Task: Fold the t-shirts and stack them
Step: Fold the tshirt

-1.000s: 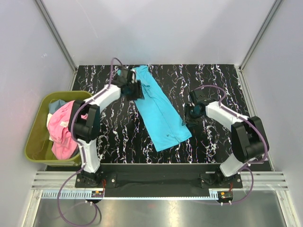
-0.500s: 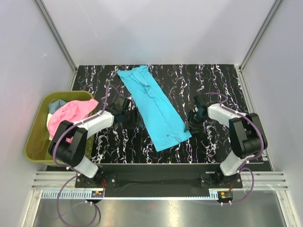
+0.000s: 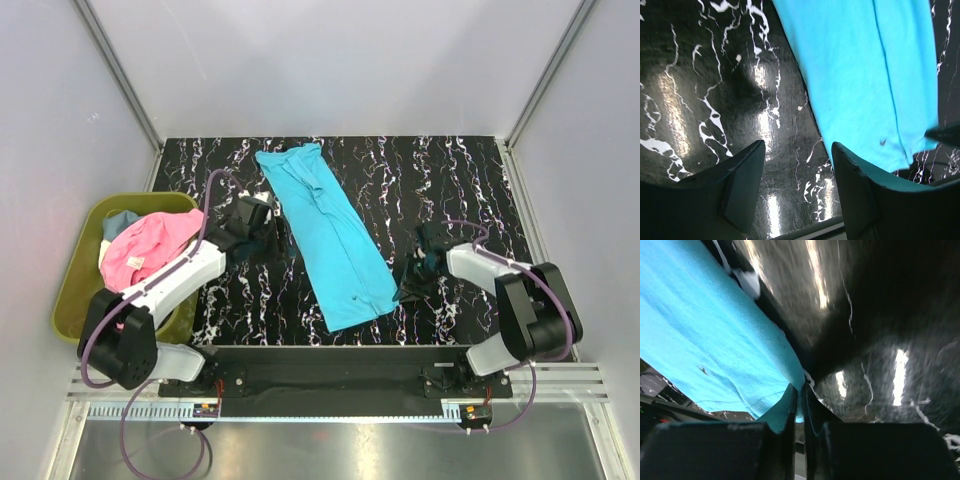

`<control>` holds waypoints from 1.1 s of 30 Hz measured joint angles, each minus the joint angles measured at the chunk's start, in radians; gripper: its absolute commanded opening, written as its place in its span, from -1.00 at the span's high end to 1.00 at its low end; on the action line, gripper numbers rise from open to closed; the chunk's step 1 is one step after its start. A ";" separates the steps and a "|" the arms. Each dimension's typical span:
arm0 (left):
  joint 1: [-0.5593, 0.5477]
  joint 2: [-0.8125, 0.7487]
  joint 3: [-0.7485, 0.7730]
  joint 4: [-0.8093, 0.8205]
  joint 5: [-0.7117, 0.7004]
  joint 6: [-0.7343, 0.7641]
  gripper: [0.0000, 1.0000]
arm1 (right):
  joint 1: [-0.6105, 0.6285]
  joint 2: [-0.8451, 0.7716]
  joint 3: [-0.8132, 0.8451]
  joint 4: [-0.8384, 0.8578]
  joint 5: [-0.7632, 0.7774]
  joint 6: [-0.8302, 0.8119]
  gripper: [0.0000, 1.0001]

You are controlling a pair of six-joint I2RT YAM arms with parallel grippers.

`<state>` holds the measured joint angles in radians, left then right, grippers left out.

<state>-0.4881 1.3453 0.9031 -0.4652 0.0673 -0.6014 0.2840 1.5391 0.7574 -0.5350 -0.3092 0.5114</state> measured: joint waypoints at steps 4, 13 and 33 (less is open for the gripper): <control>0.018 0.000 0.012 -0.018 -0.019 0.002 -0.25 | 0.056 -0.085 -0.088 0.034 0.002 0.108 0.86; 0.121 0.147 0.074 0.018 0.039 0.054 -0.19 | 0.256 -0.169 -0.124 0.017 0.088 0.300 0.38; 0.179 0.904 0.889 -0.014 0.072 0.086 -0.14 | 0.257 -0.265 0.124 -0.195 0.335 0.216 0.34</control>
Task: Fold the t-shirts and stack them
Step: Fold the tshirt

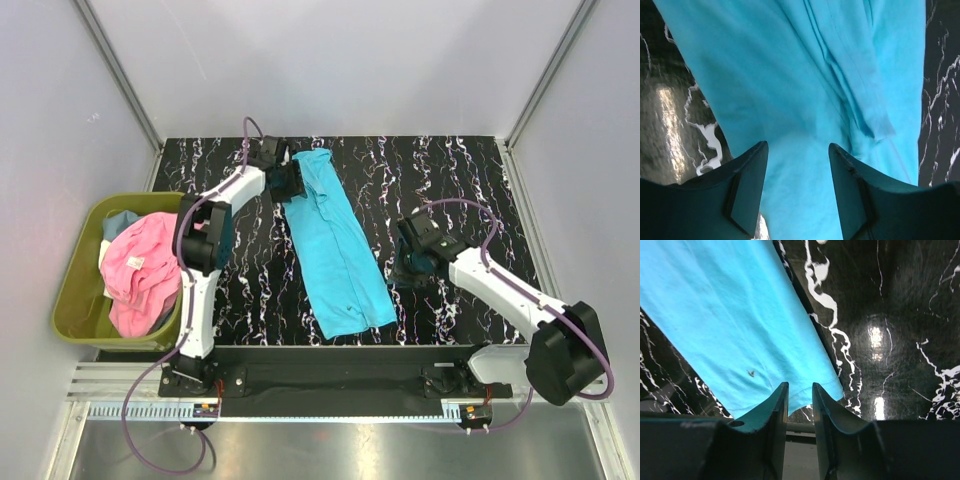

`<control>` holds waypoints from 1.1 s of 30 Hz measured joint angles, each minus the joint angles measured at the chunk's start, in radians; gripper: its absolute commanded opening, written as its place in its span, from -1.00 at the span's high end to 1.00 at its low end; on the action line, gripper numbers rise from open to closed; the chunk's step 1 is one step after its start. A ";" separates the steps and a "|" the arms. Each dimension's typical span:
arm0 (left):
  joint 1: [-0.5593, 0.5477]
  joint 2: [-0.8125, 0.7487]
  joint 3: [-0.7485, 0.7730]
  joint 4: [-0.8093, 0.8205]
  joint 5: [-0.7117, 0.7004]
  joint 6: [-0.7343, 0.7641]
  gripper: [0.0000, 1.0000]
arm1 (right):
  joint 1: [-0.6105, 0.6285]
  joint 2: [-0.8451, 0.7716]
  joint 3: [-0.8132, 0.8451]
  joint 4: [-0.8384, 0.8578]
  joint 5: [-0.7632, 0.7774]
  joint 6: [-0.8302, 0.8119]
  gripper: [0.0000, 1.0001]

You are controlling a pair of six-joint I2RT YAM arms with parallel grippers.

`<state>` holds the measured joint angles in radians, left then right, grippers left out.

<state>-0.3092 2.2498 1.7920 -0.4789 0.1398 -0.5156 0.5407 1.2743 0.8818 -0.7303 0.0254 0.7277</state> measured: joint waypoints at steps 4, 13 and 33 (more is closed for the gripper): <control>0.018 0.088 0.140 -0.045 -0.009 0.005 -0.14 | 0.000 0.000 0.035 0.014 0.010 -0.017 0.32; 0.078 0.286 0.436 -0.086 0.037 0.012 -0.18 | 0.000 0.103 0.062 0.085 0.008 -0.056 0.22; 0.140 0.378 0.484 0.239 0.312 -0.092 -0.31 | -0.004 0.253 0.006 0.130 0.019 -0.114 -0.02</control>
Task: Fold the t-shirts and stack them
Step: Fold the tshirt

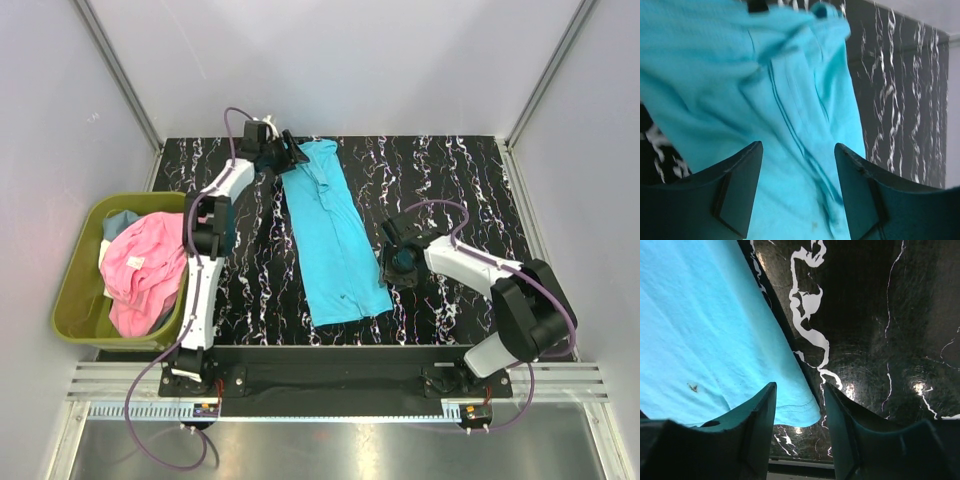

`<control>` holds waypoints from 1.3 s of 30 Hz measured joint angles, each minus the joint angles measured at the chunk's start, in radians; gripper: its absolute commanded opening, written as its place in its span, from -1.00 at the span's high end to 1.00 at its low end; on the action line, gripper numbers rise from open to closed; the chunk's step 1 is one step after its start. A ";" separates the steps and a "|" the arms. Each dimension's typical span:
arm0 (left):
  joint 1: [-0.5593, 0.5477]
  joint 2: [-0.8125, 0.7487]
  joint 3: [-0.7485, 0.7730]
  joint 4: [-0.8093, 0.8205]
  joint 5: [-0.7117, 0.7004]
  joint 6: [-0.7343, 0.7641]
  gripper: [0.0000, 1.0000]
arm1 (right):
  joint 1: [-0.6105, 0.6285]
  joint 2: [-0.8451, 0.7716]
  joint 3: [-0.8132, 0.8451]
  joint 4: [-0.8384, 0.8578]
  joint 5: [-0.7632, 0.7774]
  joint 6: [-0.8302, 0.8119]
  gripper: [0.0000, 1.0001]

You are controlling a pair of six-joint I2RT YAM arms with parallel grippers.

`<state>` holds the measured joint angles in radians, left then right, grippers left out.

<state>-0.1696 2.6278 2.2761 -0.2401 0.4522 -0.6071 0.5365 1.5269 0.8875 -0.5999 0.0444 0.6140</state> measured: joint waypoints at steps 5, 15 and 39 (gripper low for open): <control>-0.003 -0.249 -0.338 0.023 0.045 0.018 -0.30 | -0.029 -0.029 -0.016 0.018 -0.062 -0.010 0.07; -0.058 -0.890 -0.867 -0.077 -0.015 0.089 -0.22 | -0.036 -0.086 -0.138 0.056 -0.169 0.005 0.09; -0.529 -1.498 -1.847 -0.009 -0.229 -0.264 -0.22 | -0.116 -0.072 -0.197 0.142 -0.291 -0.001 0.18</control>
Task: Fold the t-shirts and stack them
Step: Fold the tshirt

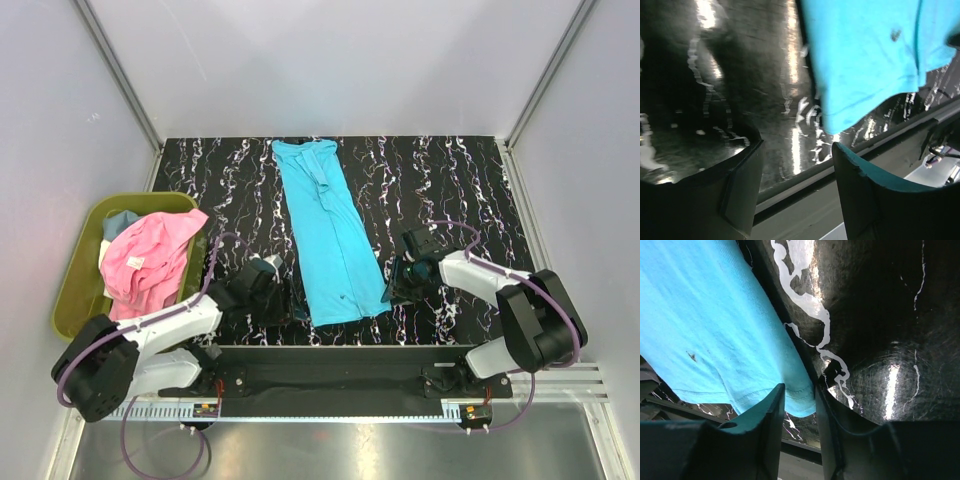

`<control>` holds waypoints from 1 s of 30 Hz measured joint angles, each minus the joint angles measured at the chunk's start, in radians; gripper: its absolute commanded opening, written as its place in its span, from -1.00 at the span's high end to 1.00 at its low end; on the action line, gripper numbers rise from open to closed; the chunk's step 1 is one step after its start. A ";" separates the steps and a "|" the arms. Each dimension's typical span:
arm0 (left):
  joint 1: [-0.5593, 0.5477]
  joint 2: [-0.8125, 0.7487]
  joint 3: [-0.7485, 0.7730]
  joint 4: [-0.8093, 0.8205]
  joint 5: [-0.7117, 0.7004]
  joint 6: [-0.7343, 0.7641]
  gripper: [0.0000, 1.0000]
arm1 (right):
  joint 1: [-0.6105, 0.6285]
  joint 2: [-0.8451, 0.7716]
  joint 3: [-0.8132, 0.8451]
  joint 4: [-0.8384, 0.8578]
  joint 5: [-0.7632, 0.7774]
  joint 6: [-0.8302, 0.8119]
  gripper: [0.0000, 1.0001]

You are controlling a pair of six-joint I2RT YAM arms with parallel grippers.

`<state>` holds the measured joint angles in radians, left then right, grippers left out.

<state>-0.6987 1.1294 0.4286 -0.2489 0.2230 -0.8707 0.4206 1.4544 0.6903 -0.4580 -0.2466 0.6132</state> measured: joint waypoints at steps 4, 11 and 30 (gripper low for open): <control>-0.046 0.008 -0.004 0.049 -0.011 -0.040 -0.23 | -0.001 -0.004 0.000 0.000 -0.001 -0.003 0.16; -0.096 0.019 -0.013 0.076 -0.037 -0.089 -0.18 | -0.002 -0.028 0.003 -0.038 0.037 -0.014 0.35; -0.119 0.082 -0.018 0.161 -0.053 -0.140 0.02 | -0.003 -0.060 -0.062 0.020 0.016 0.029 1.00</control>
<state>-0.8177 1.2110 0.4107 -0.0879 0.1703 -1.0111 0.4171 1.3945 0.6285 -0.4377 -0.2306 0.6426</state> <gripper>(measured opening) 0.492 0.017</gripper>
